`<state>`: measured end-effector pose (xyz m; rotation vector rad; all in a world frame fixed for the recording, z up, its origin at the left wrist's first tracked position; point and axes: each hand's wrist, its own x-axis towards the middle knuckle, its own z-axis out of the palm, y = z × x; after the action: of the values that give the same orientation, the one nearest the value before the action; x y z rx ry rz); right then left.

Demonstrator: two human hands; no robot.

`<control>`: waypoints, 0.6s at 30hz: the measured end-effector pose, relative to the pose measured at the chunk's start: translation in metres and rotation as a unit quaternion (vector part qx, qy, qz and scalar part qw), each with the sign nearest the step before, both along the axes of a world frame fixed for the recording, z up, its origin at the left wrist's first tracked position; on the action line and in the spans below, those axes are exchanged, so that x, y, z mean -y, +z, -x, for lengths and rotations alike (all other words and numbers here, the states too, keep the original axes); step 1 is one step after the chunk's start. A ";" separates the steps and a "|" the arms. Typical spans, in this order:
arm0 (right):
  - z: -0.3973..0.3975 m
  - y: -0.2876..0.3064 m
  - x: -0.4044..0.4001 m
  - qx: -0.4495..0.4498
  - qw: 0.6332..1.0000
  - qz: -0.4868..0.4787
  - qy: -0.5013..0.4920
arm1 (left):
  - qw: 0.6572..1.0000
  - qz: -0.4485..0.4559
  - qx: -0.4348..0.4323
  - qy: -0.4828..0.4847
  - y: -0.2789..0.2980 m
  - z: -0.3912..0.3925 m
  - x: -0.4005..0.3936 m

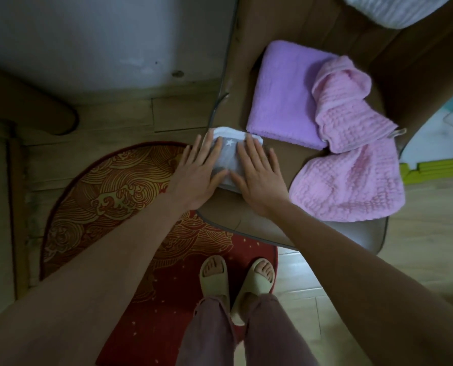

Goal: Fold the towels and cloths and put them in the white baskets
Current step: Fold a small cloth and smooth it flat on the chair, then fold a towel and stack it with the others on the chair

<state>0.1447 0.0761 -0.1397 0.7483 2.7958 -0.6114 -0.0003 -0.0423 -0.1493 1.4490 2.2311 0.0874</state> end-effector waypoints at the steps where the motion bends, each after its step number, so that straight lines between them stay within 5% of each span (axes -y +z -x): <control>1: -0.005 0.010 -0.003 -0.022 1.000 0.014 0.000 | 1.000 0.007 0.011 0.006 0.008 -0.001 0.001; 5: -0.036 0.049 -0.031 -0.144 0.984 -0.008 -0.108 | 0.998 -0.049 0.024 0.035 0.044 -0.009 -0.011; 9: -0.062 0.069 -0.087 -0.146 0.956 -0.042 -0.252 | 0.990 -0.136 0.040 0.003 0.074 -0.016 -0.055; 18: -0.096 0.055 -0.170 -0.038 0.978 -0.033 -0.203 | 0.975 -0.178 0.117 0.064 0.074 -0.059 -0.179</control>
<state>0.2404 0.2458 -0.0852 1.3558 2.7565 -0.6223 0.0591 0.1365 -0.0752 1.3804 2.1830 0.6966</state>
